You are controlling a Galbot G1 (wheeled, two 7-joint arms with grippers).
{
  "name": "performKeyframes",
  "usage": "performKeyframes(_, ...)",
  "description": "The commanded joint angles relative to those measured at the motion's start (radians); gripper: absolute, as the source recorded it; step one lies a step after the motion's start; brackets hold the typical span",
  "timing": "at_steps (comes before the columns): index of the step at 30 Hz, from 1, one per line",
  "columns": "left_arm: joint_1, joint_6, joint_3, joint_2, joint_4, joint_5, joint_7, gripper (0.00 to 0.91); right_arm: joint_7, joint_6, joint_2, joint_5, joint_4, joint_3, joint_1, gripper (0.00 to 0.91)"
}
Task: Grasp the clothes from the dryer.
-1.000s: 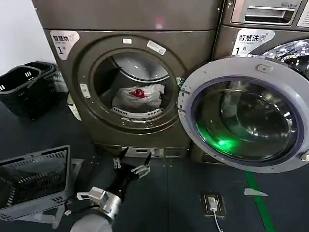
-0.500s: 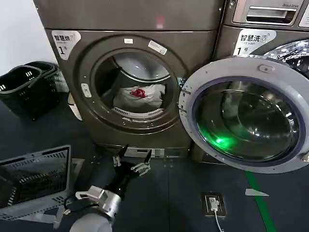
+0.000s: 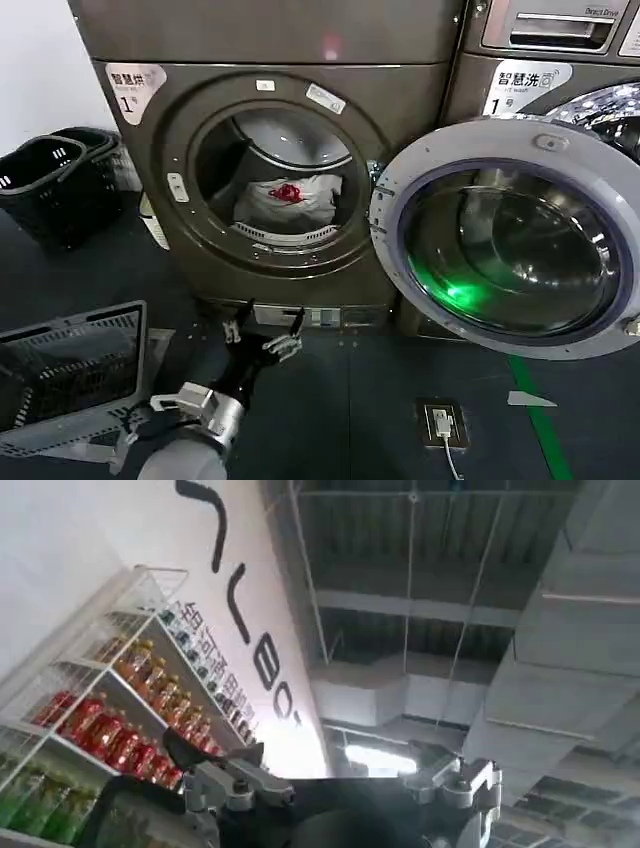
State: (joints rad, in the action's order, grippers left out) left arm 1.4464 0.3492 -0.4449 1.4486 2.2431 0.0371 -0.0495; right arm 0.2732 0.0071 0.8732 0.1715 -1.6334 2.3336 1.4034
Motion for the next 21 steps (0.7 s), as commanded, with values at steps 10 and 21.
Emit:
performKeyframes(10, 0.016, 0.012, -0.009, 0.005, 0.018, -0.018, -0.001, 0.907, -0.006, -0.001, -0.002, 0.001, -0.013, -0.026, -0.024, 0.907)
performKeyframes(21, 0.011, -0.001, -0.024, 0.001, 0.001, -0.048, -0.001, 0.907, 0.031, 0.002, -0.01, -0.005, 0.014, -0.014, -0.034, 0.907)
